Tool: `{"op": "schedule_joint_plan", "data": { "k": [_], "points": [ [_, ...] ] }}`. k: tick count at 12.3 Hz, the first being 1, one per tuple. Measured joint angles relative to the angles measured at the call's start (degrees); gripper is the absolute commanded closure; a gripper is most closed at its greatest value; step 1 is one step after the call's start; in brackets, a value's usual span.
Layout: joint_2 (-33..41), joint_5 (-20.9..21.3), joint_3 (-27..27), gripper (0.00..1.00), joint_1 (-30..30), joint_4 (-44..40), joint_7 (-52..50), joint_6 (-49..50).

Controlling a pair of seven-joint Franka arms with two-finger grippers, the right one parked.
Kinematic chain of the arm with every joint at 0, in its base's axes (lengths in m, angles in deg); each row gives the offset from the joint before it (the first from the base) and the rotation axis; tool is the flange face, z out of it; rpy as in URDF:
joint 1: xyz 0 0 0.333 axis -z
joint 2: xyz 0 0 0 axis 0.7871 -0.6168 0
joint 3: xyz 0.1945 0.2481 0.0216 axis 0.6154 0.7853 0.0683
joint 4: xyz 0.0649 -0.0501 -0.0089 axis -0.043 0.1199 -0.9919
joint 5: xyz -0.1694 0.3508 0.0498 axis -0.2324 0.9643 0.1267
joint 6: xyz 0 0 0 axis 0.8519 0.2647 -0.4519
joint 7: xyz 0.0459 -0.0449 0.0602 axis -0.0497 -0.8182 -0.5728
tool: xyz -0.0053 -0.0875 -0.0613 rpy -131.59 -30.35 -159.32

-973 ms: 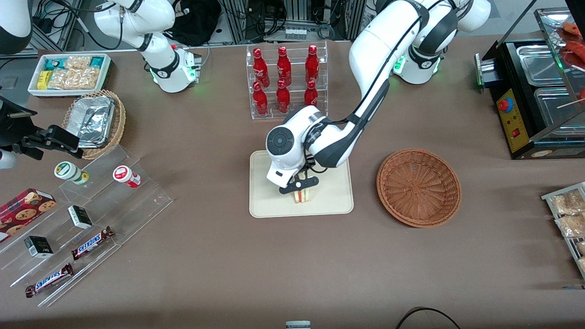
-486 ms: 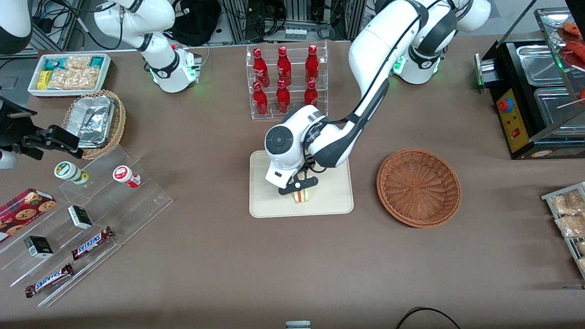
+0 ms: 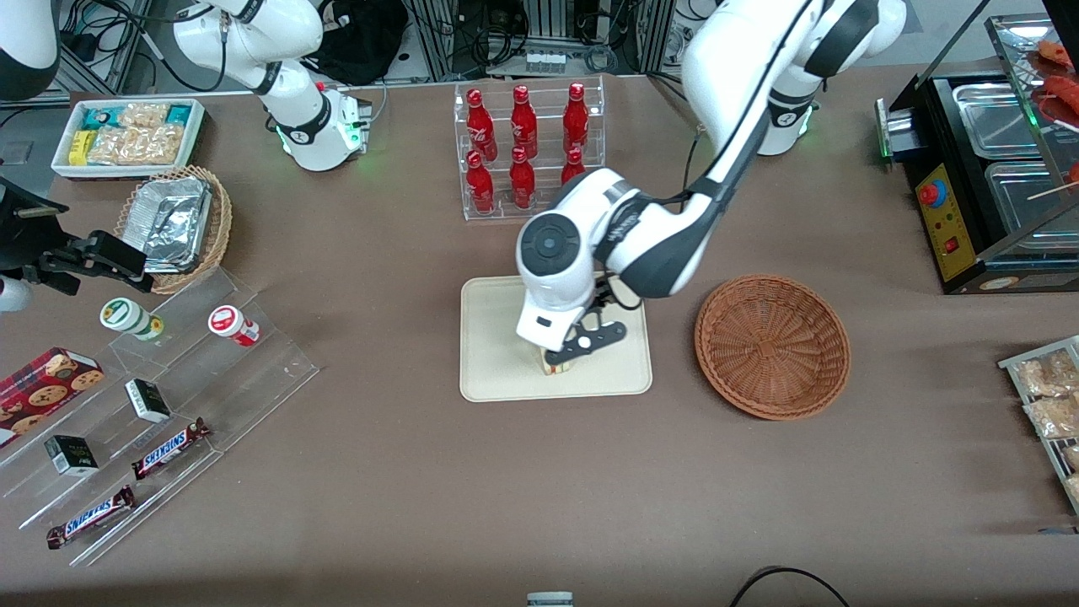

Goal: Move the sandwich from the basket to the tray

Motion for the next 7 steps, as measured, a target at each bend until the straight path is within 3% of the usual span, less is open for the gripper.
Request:
{"op": "schedule_joint_plan", "data": {
  "k": [7],
  "points": [
    [9.13, -0.04, 0.26, 0.00, -9.63, 6.53, 5.92, 6.21]
  ]
}}
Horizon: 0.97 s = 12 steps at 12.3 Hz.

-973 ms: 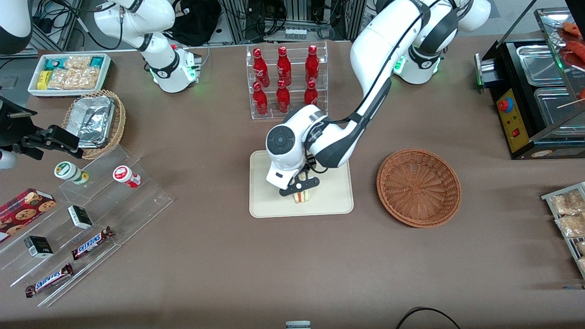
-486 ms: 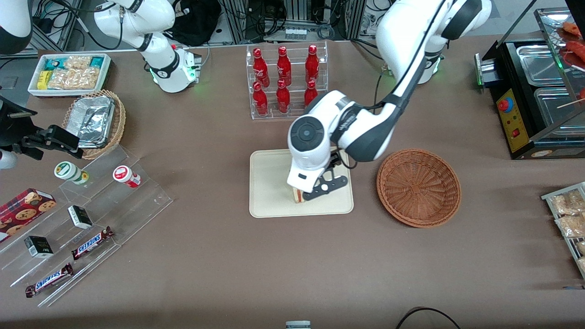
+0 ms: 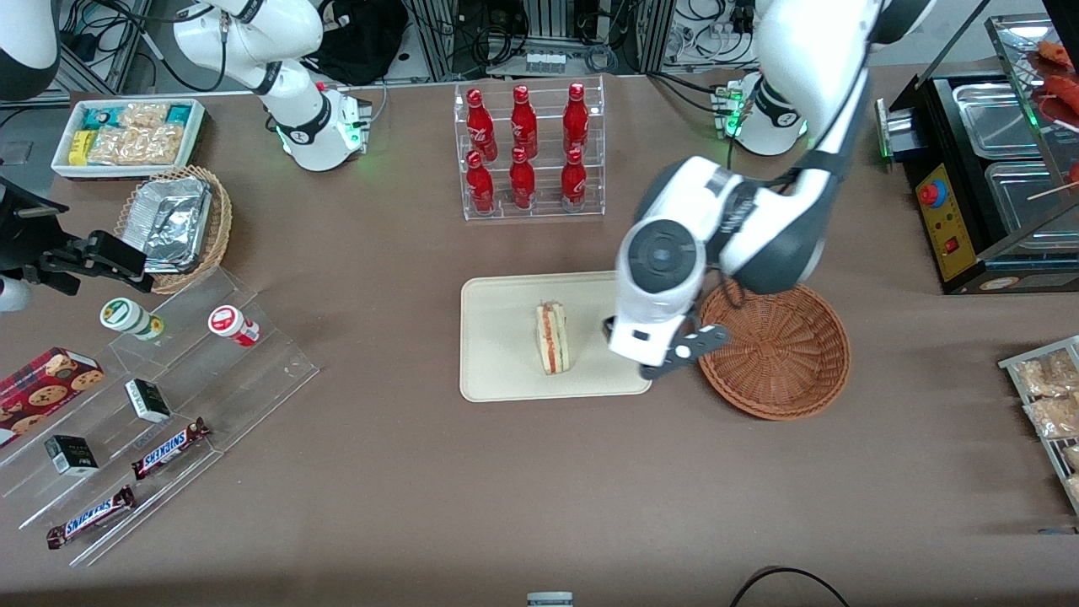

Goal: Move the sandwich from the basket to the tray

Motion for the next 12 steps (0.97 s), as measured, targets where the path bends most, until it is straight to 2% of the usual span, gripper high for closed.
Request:
{"op": "schedule_joint_plan", "data": {
  "k": [6, 12],
  "points": [
    [9.71, -1.98, 0.05, 0.00, -10.04, 9.94, 16.40, 0.45],
    [16.30, -2.32, -0.03, 0.00, -15.06, 15.06, 21.76, 1.11]
  ]
}}
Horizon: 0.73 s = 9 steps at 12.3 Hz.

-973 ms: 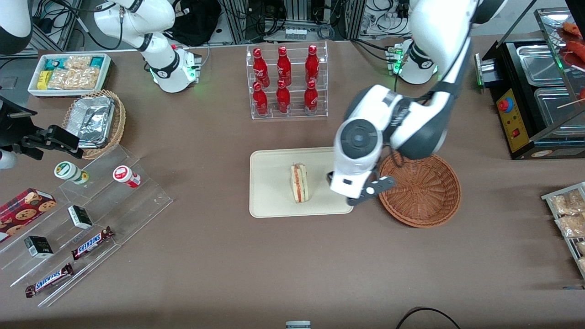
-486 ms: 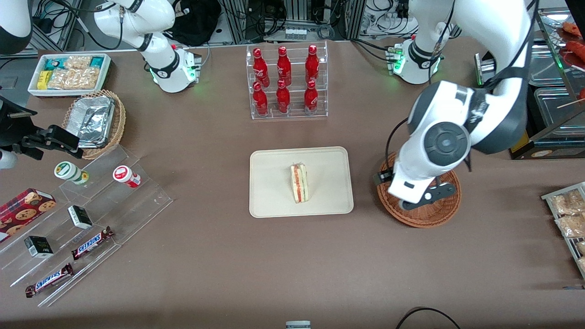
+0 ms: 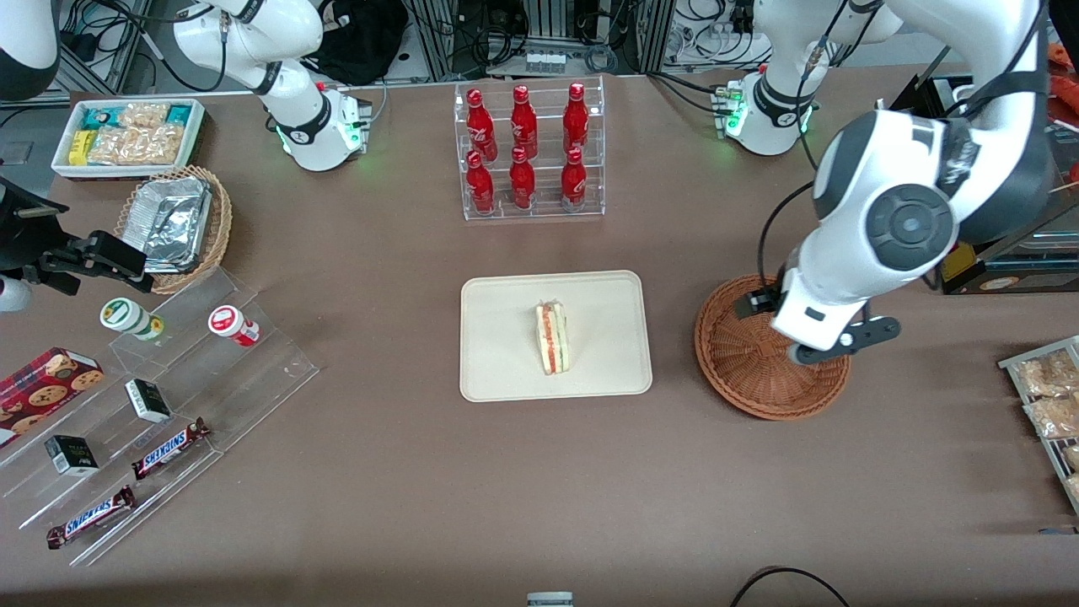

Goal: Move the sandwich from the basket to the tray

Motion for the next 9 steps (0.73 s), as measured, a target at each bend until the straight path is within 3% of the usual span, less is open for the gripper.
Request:
{"op": "schedule_joint_plan", "data": {
  "k": [5, 9],
  "points": [
    [6.36, -1.96, -2.33, 0.00, -9.92, 3.24, 13.69, 5.23],
    [12.47, -1.96, -4.21, 0.00, -13.66, 5.39, 18.47, 10.44]
  ]
}}
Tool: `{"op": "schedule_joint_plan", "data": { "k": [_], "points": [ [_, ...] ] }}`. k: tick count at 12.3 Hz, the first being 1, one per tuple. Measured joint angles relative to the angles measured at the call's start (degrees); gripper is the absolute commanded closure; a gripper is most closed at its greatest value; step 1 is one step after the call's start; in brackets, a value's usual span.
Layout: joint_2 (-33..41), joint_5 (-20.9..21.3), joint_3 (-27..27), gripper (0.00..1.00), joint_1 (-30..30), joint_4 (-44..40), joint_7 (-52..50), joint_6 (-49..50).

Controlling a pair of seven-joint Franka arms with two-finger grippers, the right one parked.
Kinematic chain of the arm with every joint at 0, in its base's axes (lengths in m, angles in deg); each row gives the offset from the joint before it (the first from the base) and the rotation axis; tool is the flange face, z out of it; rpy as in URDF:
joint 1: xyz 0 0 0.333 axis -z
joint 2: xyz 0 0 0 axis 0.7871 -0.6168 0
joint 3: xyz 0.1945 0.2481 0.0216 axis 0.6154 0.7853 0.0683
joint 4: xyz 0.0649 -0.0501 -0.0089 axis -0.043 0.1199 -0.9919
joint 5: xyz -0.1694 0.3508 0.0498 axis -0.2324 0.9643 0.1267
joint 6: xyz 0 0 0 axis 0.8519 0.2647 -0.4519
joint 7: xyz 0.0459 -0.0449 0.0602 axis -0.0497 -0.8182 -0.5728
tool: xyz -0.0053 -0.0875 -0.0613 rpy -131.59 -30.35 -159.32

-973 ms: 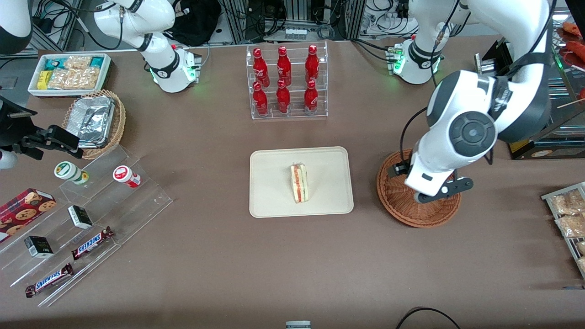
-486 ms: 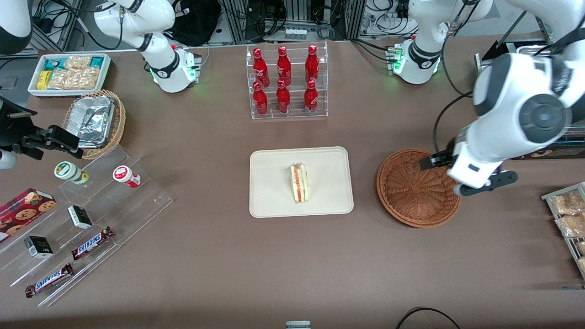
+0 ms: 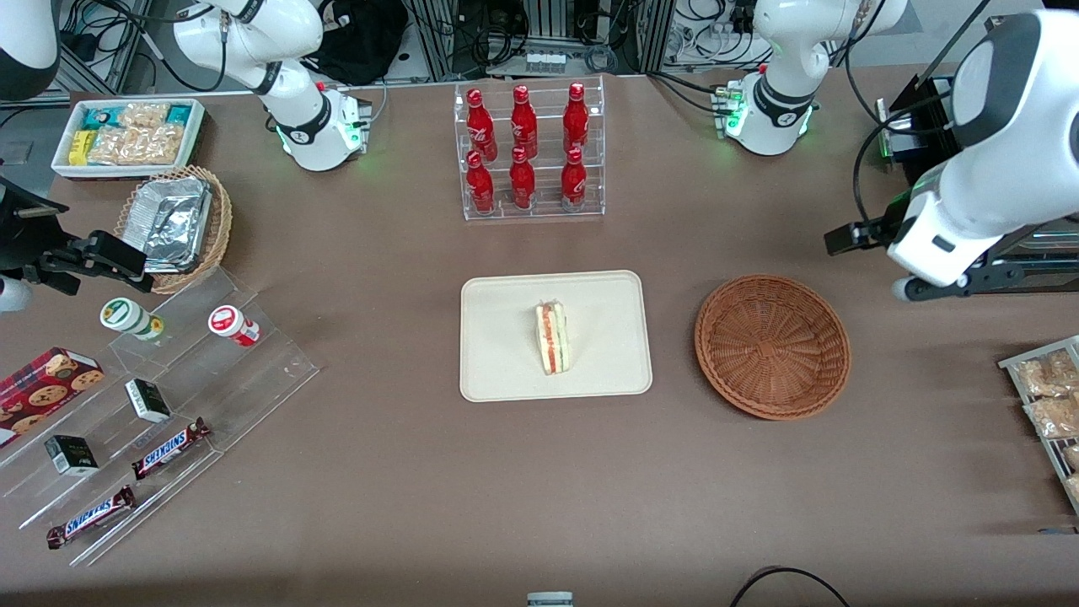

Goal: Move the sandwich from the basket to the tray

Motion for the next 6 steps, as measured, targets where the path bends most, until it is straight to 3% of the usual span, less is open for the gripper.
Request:
{"op": "schedule_joint_plan", "data": {
  "k": [6],
  "points": [
    [3.75, 0.01, 2.82, 0.00, -0.73, -1.22, 5.32, 3.10]
  ]
}}
